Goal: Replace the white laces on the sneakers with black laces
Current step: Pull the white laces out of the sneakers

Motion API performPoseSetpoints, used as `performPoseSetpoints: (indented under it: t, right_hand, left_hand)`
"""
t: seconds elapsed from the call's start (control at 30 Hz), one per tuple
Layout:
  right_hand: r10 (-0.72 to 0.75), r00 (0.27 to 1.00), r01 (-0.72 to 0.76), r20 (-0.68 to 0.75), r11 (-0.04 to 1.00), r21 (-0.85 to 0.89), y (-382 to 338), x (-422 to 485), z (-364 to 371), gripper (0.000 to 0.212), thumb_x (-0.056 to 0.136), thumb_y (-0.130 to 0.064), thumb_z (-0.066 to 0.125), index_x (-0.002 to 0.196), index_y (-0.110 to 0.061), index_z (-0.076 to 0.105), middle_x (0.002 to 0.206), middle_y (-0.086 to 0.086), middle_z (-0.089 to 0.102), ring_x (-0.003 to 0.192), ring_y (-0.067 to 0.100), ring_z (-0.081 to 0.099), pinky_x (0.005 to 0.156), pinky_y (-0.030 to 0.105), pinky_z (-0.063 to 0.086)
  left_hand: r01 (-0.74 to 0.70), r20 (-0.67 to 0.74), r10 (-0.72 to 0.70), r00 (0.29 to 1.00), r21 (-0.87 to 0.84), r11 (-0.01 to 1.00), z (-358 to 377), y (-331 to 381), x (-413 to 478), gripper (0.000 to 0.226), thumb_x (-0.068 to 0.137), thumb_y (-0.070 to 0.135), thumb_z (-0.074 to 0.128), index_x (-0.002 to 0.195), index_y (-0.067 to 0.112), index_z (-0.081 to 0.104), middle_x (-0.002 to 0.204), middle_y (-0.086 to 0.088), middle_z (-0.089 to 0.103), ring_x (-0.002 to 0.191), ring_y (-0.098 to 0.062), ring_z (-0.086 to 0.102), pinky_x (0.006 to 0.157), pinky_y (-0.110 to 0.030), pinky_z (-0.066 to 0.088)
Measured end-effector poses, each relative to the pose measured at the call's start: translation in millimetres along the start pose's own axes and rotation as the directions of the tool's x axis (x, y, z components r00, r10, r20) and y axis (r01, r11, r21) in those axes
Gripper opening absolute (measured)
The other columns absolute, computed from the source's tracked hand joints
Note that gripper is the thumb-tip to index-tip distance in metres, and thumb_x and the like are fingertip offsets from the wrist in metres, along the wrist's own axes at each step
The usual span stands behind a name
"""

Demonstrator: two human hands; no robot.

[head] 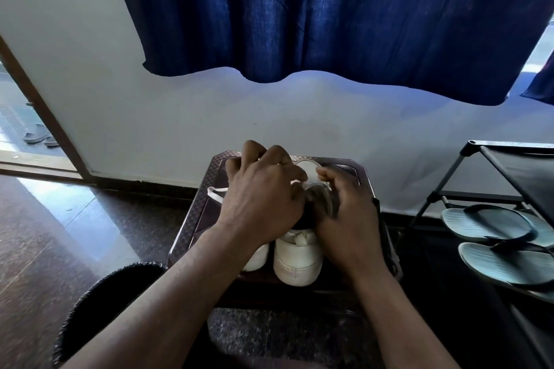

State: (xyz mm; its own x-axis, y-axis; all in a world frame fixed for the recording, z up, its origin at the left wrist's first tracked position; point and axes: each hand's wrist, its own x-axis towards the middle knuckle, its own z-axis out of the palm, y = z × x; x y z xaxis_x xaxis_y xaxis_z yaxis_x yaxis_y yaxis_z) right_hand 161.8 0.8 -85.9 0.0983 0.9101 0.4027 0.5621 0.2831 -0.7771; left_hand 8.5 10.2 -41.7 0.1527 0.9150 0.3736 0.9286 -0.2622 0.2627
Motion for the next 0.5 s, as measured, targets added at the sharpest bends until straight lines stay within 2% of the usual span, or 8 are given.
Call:
performPoseSetpoints:
  t: [0.1, 0.17, 0.23, 0.3, 0.37, 0.43, 0.5]
  right_hand:
    - [0.072, 0.991, -0.075, 0.110, 0.997, 0.016, 2, -2, 0, 0.049, 0.086, -0.043, 0.053, 0.132, -0.033, 0.065, 0.133, -0.014, 0.067, 0.128, 0.017, 0.057, 0.107, 0.047, 0.047]
    - [0.042, 0.997, -0.043, 0.071, 0.999, 0.016, 3, -1, -3, 0.040, 0.089, -0.044, 0.054, 0.123, -0.032, 0.071, 0.123, -0.017, 0.070, 0.123, 0.015, 0.060, 0.104, 0.041, 0.049]
    - [-0.017, 1.000, 0.016, -0.017, 1.000, -0.021, 3, 0, -5, 0.028, 0.088, -0.035, 0.063, 0.112, -0.029, 0.074, 0.112, -0.019, 0.071, 0.115, 0.014, 0.062, 0.098, 0.033, 0.050]
    - [-0.033, 0.997, 0.032, -0.066, 0.999, -0.011, 3, 1, -6, 0.022, 0.084, -0.030, 0.069, 0.105, -0.030, 0.075, 0.105, -0.019, 0.071, 0.107, 0.014, 0.063, 0.092, 0.031, 0.051]
    - [0.023, 0.995, -0.016, -0.095, 0.997, 0.075, 4, 3, -5, 0.017, 0.082, -0.027, 0.075, 0.099, -0.030, 0.075, 0.099, -0.018, 0.072, 0.097, 0.013, 0.066, 0.086, 0.031, 0.055]
    - [0.107, 0.989, -0.078, -0.102, 0.964, 0.254, 2, 4, -7, 0.013, 0.084, -0.017, 0.080, 0.092, -0.027, 0.076, 0.090, -0.013, 0.075, 0.085, 0.011, 0.069, 0.079, 0.030, 0.056]
    - [0.215, 0.970, -0.130, -0.113, 0.853, 0.505, -3, 7, -13, 0.014, 0.088, -0.005, 0.078, 0.088, -0.019, 0.077, 0.084, -0.006, 0.077, 0.076, 0.009, 0.069, 0.074, 0.026, 0.055]
  left_hand:
    - [-0.015, 0.103, 0.009, 0.995, 0.056, 0.998, 0, 6, 1, 0.035, 0.095, 0.042, 0.054, 0.125, 0.040, 0.069, 0.134, 0.017, 0.052, 0.128, -0.023, 0.028, 0.102, -0.044, 0.028]
    - [-0.005, 0.126, -0.001, 0.992, 0.045, 0.999, 0, 7, 1, 0.036, 0.097, 0.048, 0.050, 0.128, 0.043, 0.068, 0.134, 0.018, 0.052, 0.128, -0.022, 0.028, 0.100, -0.044, 0.029]
    - [-0.008, 0.121, 0.004, 0.993, 0.030, 1.000, 0, 6, 2, 0.037, 0.097, 0.053, 0.049, 0.128, 0.046, 0.067, 0.131, 0.019, 0.056, 0.127, -0.021, 0.029, 0.098, -0.043, 0.030]
    - [-0.009, 0.117, 0.006, 0.993, 0.028, 1.000, 0, 5, 1, 0.042, 0.093, 0.056, 0.043, 0.126, 0.047, 0.068, 0.127, 0.020, 0.059, 0.125, -0.020, 0.032, 0.096, -0.043, 0.032]
    - [-0.005, 0.119, 0.003, 0.993, 0.017, 1.000, -1, 6, 1, 0.052, 0.084, 0.057, 0.035, 0.123, 0.046, 0.069, 0.126, 0.020, 0.061, 0.123, -0.019, 0.034, 0.096, -0.044, 0.034]
    - [-0.004, 0.118, 0.002, 0.993, 0.014, 1.000, 0, 6, 1, 0.051, 0.081, 0.049, 0.037, 0.121, 0.045, 0.069, 0.125, 0.019, 0.062, 0.123, -0.020, 0.035, 0.097, -0.044, 0.035]
    - [-0.006, 0.110, 0.006, 0.994, 0.007, 1.000, 0, 4, 1, 0.045, 0.083, 0.042, 0.043, 0.120, 0.043, 0.068, 0.125, 0.019, 0.062, 0.123, -0.019, 0.035, 0.098, -0.045, 0.035]
